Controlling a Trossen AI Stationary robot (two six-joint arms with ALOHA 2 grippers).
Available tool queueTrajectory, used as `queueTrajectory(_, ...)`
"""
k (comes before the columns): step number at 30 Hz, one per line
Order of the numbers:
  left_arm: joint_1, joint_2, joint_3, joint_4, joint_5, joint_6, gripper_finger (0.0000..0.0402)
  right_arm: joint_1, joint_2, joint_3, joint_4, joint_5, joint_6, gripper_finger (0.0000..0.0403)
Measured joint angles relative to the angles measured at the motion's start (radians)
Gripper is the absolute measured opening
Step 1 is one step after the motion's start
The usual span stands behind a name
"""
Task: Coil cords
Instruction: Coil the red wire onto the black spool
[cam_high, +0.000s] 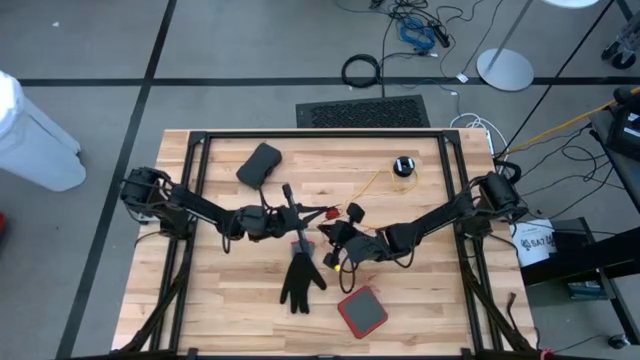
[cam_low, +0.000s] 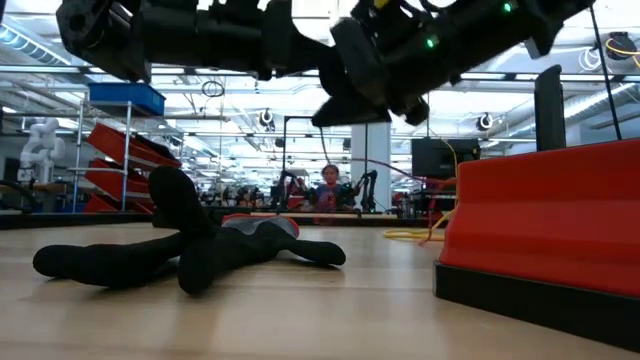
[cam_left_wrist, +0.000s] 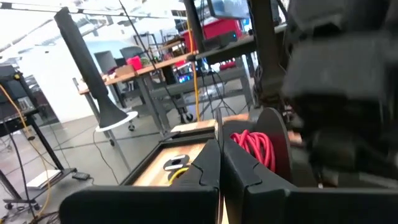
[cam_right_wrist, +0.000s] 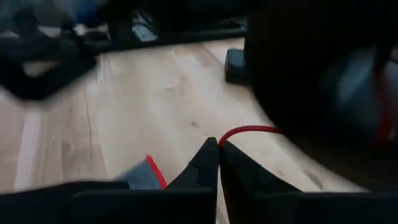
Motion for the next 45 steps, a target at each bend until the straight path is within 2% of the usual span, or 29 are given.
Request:
queueTrajectory(7,0.004,0.036,0.0,0.012,-0.004,0.004,0.0,-0.001,-0.002,0.03,-0.002,-0.001,-0.008,0.0)
queueTrajectory(12,0.004,0.047,0.0,0.005,-0.032,0.068,0.0,0.008,-0.002,0.031,-0.002,-0.002,-0.006,0.0)
queueTrajectory(23,-0.003,0.049,0.0,-0.093,-0.053,0.141,0.0,0.045,-0.037,0.031,-0.036,-0.006,0.016,0.0)
queueTrajectory(28,-0.015,0.049,0.0,-0.144,-0.077,0.162,0.0,0.054,-0.121,0.031,-0.195,-0.009,0.055,0.0)
queueTrajectory(36,-0.044,0.048,0.0,-0.137,-0.08,0.162,0.0,0.054,-0.263,0.031,-0.523,-0.072,0.107,0.0)
queueTrajectory(39,-0.053,0.048,0.0,-0.132,-0.079,0.159,0.0,0.054,-0.288,0.031,-0.599,-0.11,0.096,0.0)
queueTrajectory(45,-0.071,0.049,0.0,-0.077,-0.069,0.153,0.0,0.054,-0.285,0.035,-0.657,-0.1,0.057,0.0)
